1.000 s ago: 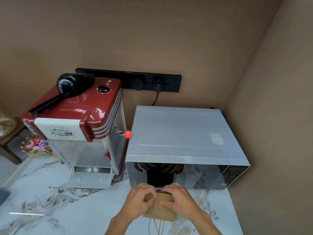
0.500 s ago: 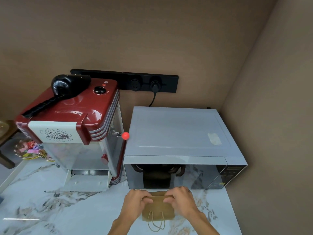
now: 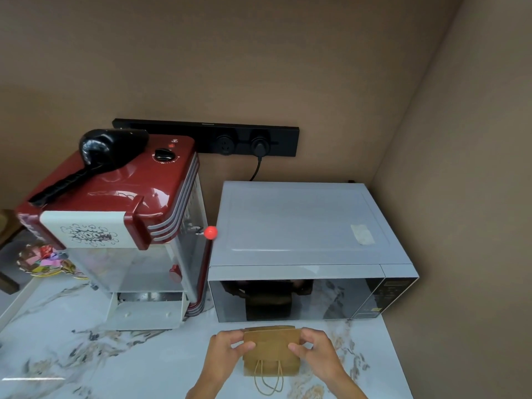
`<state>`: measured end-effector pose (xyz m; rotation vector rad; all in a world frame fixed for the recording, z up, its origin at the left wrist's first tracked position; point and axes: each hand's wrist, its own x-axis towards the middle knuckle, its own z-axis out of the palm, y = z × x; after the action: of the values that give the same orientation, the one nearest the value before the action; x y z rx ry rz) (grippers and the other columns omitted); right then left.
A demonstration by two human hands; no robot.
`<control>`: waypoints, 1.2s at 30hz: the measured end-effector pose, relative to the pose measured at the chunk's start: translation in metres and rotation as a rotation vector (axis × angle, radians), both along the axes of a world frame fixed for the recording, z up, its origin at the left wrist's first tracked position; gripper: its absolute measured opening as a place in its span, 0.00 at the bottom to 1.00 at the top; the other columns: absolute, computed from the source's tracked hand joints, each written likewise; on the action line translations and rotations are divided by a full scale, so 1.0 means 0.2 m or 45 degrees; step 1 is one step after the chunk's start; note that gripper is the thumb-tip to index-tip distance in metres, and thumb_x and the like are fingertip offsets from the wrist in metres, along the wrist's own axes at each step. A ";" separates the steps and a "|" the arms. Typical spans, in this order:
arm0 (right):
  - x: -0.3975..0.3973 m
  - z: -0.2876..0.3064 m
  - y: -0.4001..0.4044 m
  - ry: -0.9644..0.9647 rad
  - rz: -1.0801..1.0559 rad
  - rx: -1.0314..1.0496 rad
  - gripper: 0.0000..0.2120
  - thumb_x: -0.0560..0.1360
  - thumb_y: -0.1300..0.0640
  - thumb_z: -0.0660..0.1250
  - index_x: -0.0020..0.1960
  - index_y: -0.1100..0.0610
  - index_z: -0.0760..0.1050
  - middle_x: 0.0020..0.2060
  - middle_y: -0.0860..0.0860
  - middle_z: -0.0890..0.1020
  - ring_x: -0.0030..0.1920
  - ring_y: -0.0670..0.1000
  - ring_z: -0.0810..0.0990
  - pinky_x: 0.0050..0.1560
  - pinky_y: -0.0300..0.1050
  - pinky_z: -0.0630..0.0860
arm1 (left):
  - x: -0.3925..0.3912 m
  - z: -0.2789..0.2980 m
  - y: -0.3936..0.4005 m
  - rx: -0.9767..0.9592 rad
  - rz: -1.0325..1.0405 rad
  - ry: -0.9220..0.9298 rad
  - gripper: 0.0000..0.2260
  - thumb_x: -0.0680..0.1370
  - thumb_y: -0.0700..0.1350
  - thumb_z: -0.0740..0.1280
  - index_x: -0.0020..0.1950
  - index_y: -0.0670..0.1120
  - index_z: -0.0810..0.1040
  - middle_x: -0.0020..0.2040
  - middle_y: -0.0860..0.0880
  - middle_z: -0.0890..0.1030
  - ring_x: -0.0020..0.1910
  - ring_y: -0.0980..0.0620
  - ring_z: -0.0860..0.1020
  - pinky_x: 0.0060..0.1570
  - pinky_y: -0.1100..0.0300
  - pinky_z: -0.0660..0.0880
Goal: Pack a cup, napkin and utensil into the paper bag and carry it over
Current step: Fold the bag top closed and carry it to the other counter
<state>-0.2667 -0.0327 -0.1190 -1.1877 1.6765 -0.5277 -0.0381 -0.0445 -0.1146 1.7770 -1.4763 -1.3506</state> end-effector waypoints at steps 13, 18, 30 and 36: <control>-0.01 0.04 0.03 0.158 -0.123 -0.169 0.22 0.72 0.60 0.75 0.31 0.56 0.62 0.31 0.51 0.70 0.37 0.49 0.72 0.42 0.43 0.69 | -0.02 -0.03 -0.02 -0.179 0.036 0.027 0.26 0.69 0.40 0.77 0.25 0.47 0.60 0.27 0.52 0.61 0.30 0.53 0.59 0.33 0.59 0.60; -0.07 0.22 0.06 0.091 -0.142 -0.186 0.13 0.73 0.60 0.75 0.34 0.65 0.77 0.33 0.49 0.84 0.44 0.51 0.83 0.52 0.45 0.77 | -0.03 0.13 -0.07 -0.289 -0.072 0.073 0.29 0.69 0.42 0.78 0.28 0.45 0.56 0.27 0.52 0.55 0.30 0.53 0.55 0.29 0.63 0.53; -0.25 0.91 0.13 -0.068 -0.297 -0.540 0.12 0.75 0.62 0.73 0.34 0.65 0.78 0.35 0.66 0.83 0.36 0.51 0.82 0.44 0.45 0.78 | -0.20 0.86 -0.23 -0.569 -0.381 0.415 0.28 0.69 0.43 0.78 0.25 0.48 0.58 0.28 0.52 0.55 0.30 0.50 0.56 0.32 0.58 0.53; -0.28 1.22 0.28 -0.039 -0.427 -0.731 0.11 0.76 0.60 0.72 0.44 0.69 0.80 0.43 0.68 0.85 0.45 0.67 0.84 0.53 0.65 0.80 | -0.30 1.14 -0.25 -0.663 -0.559 0.580 0.25 0.66 0.46 0.76 0.23 0.48 0.60 0.27 0.52 0.56 0.30 0.50 0.56 0.30 0.61 0.55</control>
<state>-0.3234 0.0224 0.1242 -1.2819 1.7635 -1.2946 -0.0975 -0.0942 0.1136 0.7899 -1.7888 -1.2887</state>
